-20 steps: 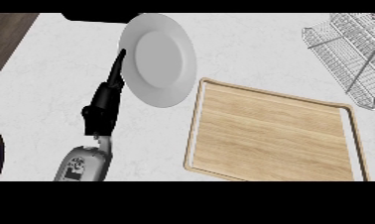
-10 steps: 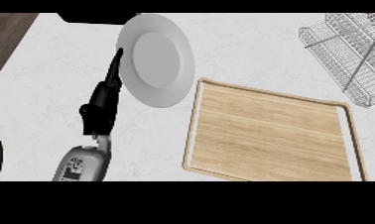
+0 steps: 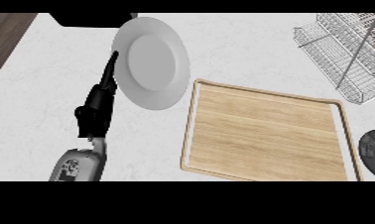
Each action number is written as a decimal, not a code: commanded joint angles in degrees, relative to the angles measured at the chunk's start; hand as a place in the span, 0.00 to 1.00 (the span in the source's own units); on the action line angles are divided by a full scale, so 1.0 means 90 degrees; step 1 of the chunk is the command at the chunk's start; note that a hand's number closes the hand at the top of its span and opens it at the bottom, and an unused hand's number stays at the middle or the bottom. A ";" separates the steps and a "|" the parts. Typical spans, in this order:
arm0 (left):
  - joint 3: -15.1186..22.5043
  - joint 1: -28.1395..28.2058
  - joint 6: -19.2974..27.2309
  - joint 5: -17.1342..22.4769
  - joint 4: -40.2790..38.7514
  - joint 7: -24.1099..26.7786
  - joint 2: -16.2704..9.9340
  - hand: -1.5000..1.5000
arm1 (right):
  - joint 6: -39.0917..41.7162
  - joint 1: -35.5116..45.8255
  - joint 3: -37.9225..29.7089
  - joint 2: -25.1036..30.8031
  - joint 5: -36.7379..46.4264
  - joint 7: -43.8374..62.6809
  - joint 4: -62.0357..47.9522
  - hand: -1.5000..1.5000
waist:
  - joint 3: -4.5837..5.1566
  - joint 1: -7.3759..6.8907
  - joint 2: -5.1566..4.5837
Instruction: Pick the croissant from the tray and place it in the tiered basket
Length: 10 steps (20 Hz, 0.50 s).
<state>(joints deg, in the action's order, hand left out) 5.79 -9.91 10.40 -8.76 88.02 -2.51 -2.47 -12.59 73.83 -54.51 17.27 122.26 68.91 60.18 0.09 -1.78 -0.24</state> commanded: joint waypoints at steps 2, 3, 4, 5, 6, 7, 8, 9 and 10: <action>-0.0045 0.0199 0.0001 0.0067 -0.0007 0.0021 0.0013 0.50 | -0.0885 -0.0114 0.0018 -0.0636 0.0350 0.1505 0.1435 0.00 | 0.0003 0.0142 0.0079; -0.0104 0.0150 0.0090 -0.0006 0.0033 -0.0063 -0.0029 0.50 | -0.0718 -0.0188 0.0129 -0.0986 0.0497 0.1427 0.1899 0.00 | 0.0005 0.0215 0.0137; -0.0162 0.0133 0.0044 0.0025 0.0101 -0.0201 -0.0111 0.50 | -0.0585 -0.0122 0.0165 -0.1229 0.0514 0.1341 0.2309 0.00 | 0.0005 0.0236 0.0180; -0.0123 0.0161 -0.0007 0.0091 0.0010 -0.0149 -0.0043 0.50 | -0.0805 -0.0272 0.0200 -0.1639 0.0520 0.1346 0.2681 0.00 | 0.0006 0.0248 0.0160; -0.0119 0.0246 0.0053 -0.0018 0.0071 -0.0071 -0.0105 0.50 | -0.0642 -0.0374 0.0338 -0.1865 0.0738 0.1361 0.3001 0.00 | 0.0009 0.0192 0.0166; -0.0152 0.0241 -0.0007 0.0077 0.0017 -0.0024 -0.0091 0.50 | -0.0424 -0.0421 0.0426 -0.1877 0.0724 0.1203 0.3367 0.00 | 0.0013 0.0236 0.0185; -0.0119 0.0045 0.0041 0.0017 -0.0040 -0.0108 -0.0042 0.50 | -0.0190 -0.0558 0.0548 -0.1887 0.0758 0.1150 0.3608 0.00 | 0.0012 0.0251 0.0179; -0.0142 0.0039 0.0002 0.0055 0.0059 -0.0124 -0.0081 0.50 | -0.0223 -0.0694 0.0638 -0.1894 0.0633 0.1090 0.3881 0.00 | 0.0008 0.0174 0.0189; -0.0090 0.0013 0.0021 0.0037 -0.0065 -0.0182 -0.0004 0.50 | -0.0029 -0.0810 0.0775 -0.1900 0.0564 0.1022 0.4120 0.00 | 0.0009 0.0166 0.0178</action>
<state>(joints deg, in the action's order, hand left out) 4.84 -9.08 10.62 -8.48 88.10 -3.47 -2.88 -14.49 68.80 -51.25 2.58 127.36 68.58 88.84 0.17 -0.12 1.18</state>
